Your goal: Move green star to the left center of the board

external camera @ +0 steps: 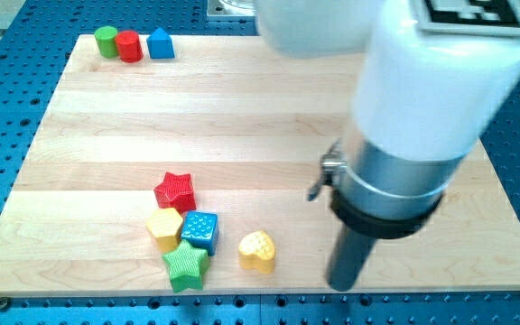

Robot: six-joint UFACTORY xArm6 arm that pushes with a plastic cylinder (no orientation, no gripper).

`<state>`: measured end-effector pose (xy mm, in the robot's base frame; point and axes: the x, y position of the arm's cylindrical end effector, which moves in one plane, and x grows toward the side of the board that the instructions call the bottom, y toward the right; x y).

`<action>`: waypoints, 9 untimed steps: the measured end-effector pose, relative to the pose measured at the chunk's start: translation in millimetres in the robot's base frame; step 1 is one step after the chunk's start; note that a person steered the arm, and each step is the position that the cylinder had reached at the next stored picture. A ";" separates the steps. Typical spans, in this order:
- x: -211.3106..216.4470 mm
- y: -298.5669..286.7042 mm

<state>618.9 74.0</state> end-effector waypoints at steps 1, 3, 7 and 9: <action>0.1 -47.3; -0.2 -80.2; -28.7 -173.0; -0.7 -174.6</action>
<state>618.1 -100.5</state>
